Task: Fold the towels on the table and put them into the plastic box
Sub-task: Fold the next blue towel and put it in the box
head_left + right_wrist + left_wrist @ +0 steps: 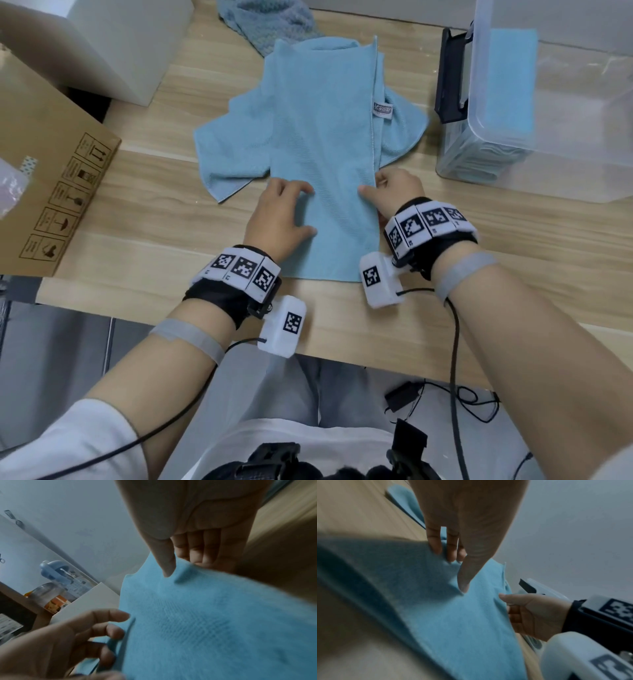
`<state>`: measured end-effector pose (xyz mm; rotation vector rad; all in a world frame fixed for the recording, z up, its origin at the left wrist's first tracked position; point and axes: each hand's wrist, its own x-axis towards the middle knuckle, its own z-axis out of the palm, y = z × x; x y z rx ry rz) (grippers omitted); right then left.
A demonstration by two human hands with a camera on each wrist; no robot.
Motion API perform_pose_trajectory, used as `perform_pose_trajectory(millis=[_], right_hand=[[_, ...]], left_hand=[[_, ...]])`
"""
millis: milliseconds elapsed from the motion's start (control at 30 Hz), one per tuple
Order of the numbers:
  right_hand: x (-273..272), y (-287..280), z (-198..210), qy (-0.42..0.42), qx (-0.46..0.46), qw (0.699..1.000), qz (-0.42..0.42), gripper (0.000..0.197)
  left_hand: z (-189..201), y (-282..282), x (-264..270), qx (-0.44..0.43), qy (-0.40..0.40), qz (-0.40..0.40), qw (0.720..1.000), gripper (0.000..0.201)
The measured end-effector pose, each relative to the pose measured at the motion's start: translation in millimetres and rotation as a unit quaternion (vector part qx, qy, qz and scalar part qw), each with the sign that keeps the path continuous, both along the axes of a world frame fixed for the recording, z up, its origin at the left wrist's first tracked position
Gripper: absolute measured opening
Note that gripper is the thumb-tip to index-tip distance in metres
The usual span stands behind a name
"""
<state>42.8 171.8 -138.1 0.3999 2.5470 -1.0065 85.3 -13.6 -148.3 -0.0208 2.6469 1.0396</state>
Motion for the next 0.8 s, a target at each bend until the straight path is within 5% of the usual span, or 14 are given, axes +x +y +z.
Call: perform_pose_trajectory(millis=[667, 800], right_hand=[[9.5, 3.1, 2.6, -0.006, 0.009, 0.999, -0.036, 0.025], [27.5, 8.9, 0.7, -0.052, -0.016, 0.998, -0.015, 0.02]], left_hand=[[-5.0, -5.5, -0.4, -0.039, -0.019, -0.022, 0.999, 0.066], [-0.2, -9.9, 9.5, -0.072, 0.002, 0.047, 0.996, 0.075]])
